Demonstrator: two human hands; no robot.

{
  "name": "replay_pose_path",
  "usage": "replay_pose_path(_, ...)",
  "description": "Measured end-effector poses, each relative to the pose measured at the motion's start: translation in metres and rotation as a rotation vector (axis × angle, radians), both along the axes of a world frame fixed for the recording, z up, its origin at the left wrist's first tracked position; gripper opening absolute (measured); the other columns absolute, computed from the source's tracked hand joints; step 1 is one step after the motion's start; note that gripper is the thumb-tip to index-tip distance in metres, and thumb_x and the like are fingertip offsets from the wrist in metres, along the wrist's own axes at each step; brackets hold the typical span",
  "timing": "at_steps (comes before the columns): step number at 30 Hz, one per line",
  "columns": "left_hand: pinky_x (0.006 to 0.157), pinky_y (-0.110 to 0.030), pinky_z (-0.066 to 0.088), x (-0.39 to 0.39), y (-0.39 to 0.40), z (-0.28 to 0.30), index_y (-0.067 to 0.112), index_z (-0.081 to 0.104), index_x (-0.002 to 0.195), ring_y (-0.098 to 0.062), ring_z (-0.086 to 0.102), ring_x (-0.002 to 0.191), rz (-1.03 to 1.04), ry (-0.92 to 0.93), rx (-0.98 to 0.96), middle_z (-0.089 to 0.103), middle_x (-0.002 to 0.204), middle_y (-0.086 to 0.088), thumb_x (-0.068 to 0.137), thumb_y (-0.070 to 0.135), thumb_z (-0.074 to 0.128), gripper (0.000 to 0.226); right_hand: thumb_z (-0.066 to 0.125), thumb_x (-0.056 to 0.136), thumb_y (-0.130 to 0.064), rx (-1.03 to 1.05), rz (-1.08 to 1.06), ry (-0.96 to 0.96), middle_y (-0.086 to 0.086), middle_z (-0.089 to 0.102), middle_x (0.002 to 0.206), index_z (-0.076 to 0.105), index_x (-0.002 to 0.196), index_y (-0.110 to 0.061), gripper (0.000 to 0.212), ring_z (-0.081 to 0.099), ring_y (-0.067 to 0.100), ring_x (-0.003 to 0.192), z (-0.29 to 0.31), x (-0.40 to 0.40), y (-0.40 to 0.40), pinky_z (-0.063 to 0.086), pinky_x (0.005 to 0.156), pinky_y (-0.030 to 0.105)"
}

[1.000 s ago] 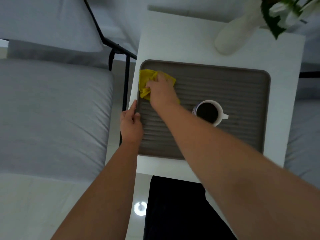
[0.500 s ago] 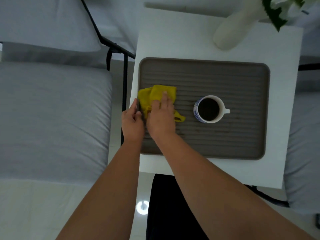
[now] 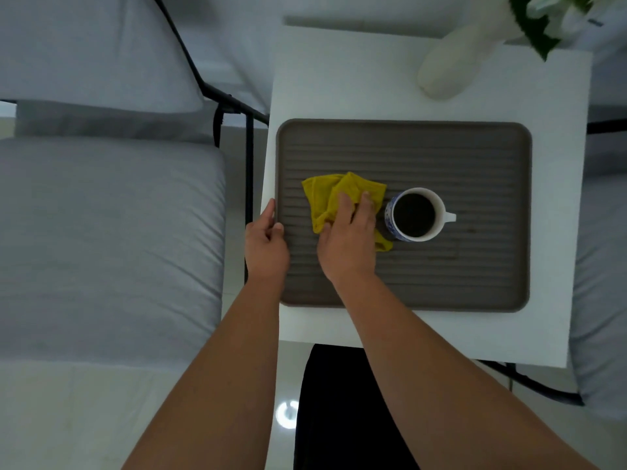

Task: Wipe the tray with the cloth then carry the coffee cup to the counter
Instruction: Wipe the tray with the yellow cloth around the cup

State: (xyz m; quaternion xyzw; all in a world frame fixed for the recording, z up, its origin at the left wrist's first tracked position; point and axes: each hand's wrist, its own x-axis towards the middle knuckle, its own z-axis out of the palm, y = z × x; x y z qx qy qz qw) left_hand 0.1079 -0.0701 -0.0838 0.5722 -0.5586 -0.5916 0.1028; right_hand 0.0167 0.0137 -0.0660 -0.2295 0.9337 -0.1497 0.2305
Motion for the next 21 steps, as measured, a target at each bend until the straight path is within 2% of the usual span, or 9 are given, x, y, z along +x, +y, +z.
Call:
replay_pose_path(1, 0.104, -0.040, 0.046, 0.001, -0.001, 0.000, 0.035, 0.048, 0.137, -0.013, 0.058, 0.118, -0.012, 0.015, 0.014, 0.058, 0.131, -0.004, 0.094, 0.017, 0.045, 0.048, 0.052, 0.091, -0.028, 0.019, 0.022, 0.001, 0.028, 0.013, 0.155, 0.025, 0.148, -0.012, 0.065, 0.013, 0.045, 0.143, 0.001, 0.002, -0.002, 0.019, 0.117, 0.051)
replay_pose_path(3, 0.105, -0.042, 0.046, 0.006, -0.005, -0.001, 0.048, 0.050, 0.131, -0.015, 0.058, 0.119, -0.035, 0.022, 0.047, 0.057, 0.131, -0.004, 0.089, 0.022, 0.047, 0.049, 0.046, 0.094, -0.039, 0.060, 0.112, 0.006, 0.026, 0.005, 0.157, 0.019, 0.150, -0.021, 0.065, 0.006, 0.044, 0.144, 0.001, 0.004, -0.005, 0.013, 0.117, 0.051)
replay_pose_path(5, 0.105, -0.046, 0.045, 0.011, -0.012, -0.005, 0.056, 0.050, 0.126, -0.019, 0.058, 0.120, -0.067, 0.019, 0.092, 0.058, 0.130, -0.005, 0.087, 0.023, 0.049, 0.051, 0.047, 0.093, -0.043, 0.060, 0.213, 0.017, 0.026, 0.005, 0.157, 0.024, 0.149, -0.026, 0.063, 0.006, 0.044, 0.144, 0.002, 0.003, -0.005, 0.013, 0.117, 0.050)
replay_pose_path(7, 0.105, -0.048, 0.044, 0.014, -0.018, -0.003, 0.045, 0.050, 0.133, -0.023, 0.058, 0.119, -0.083, 0.032, 0.134, 0.057, 0.130, -0.010, 0.091, 0.012, 0.049, 0.053, 0.053, 0.089, -0.046, 0.054, 0.245, 0.034, 0.027, 0.014, 0.154, 0.034, 0.142, -0.027, 0.059, 0.014, 0.045, 0.141, 0.004, 0.000, -0.003, 0.021, 0.115, 0.051)
replay_pose_path(10, 0.104, -0.043, 0.046, 0.012, -0.018, 0.004, 0.026, 0.045, 0.142, -0.021, 0.060, 0.112, -0.102, 0.064, 0.135, 0.057, 0.129, -0.016, 0.096, -0.001, 0.045, 0.053, 0.061, 0.079, -0.051, 0.056, 0.141, 0.077, 0.027, 0.030, 0.141, 0.043, 0.129, -0.020, 0.061, 0.027, 0.047, 0.133, 0.004, -0.003, -0.001, 0.034, 0.108, 0.052)
replay_pose_path(18, 0.097, -0.028, 0.050, 0.012, -0.017, 0.006, 0.021, 0.044, 0.142, -0.014, 0.062, 0.107, -0.081, 0.061, 0.122, 0.061, 0.124, -0.010, 0.096, 0.000, 0.046, 0.051, 0.061, 0.072, -0.058, 0.089, -0.029, 0.053, 0.030, 0.031, 0.135, 0.040, 0.130, -0.014, 0.075, 0.026, 0.050, 0.131, 0.002, -0.013, -0.005, 0.032, 0.108, 0.053)
replay_pose_path(21, 0.089, -0.021, 0.052, 0.011, -0.016, 0.007, 0.021, 0.043, 0.143, -0.009, 0.063, 0.102, -0.072, 0.071, 0.127, 0.062, 0.121, -0.005, 0.096, -0.001, 0.045, 0.051, 0.059, 0.075, -0.058, 0.121, -0.018, 0.025, 0.029, 0.026, 0.139, 0.035, 0.135, -0.013, 0.078, 0.020, 0.049, 0.134, 0.005, -0.014, -0.007, 0.024, 0.113, 0.051)
